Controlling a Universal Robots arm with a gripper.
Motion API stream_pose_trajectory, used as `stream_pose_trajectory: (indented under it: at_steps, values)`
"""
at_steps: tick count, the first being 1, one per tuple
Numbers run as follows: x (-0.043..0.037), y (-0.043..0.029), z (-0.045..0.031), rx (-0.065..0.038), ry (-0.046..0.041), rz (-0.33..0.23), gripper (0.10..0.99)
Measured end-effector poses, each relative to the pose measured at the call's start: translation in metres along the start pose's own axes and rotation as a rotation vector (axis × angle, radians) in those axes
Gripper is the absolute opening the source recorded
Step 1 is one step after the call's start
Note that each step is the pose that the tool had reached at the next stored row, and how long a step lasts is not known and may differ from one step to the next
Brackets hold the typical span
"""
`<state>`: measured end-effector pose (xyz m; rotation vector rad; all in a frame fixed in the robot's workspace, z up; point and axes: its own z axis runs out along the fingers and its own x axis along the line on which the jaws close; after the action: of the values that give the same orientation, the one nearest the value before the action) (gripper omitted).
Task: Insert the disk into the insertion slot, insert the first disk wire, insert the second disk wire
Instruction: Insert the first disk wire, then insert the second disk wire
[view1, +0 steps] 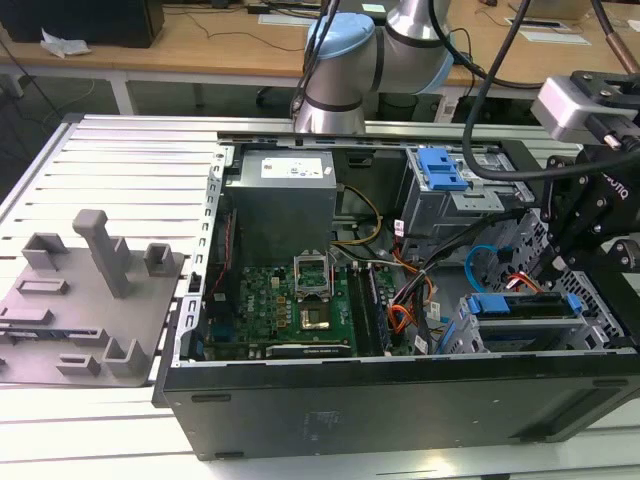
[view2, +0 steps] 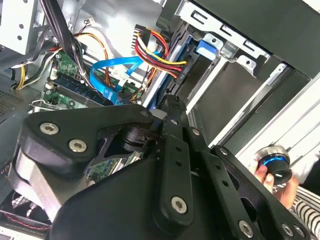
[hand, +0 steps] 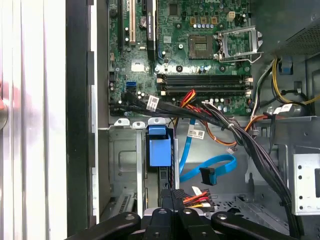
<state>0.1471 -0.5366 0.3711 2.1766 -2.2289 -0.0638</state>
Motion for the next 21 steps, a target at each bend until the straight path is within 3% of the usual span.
stream_pose_trajectory:
  at_steps: [8,11,13,16,21]
  values:
    - [0.0,0.0004,0.0,0.0,0.0,0.0,0.114]
    - [0.0,0.0004,0.0,0.0,0.0,0.0,0.302]
    - [-0.0017,0.0006,0.0001,0.0,0.0,0.0,0.302]
    - [-0.0086,0.0007,0.0001,0.0,0.0,0.0,0.302]
    - [-0.0302,0.0012,0.0003,0.0,0.0001,0.0,0.302]
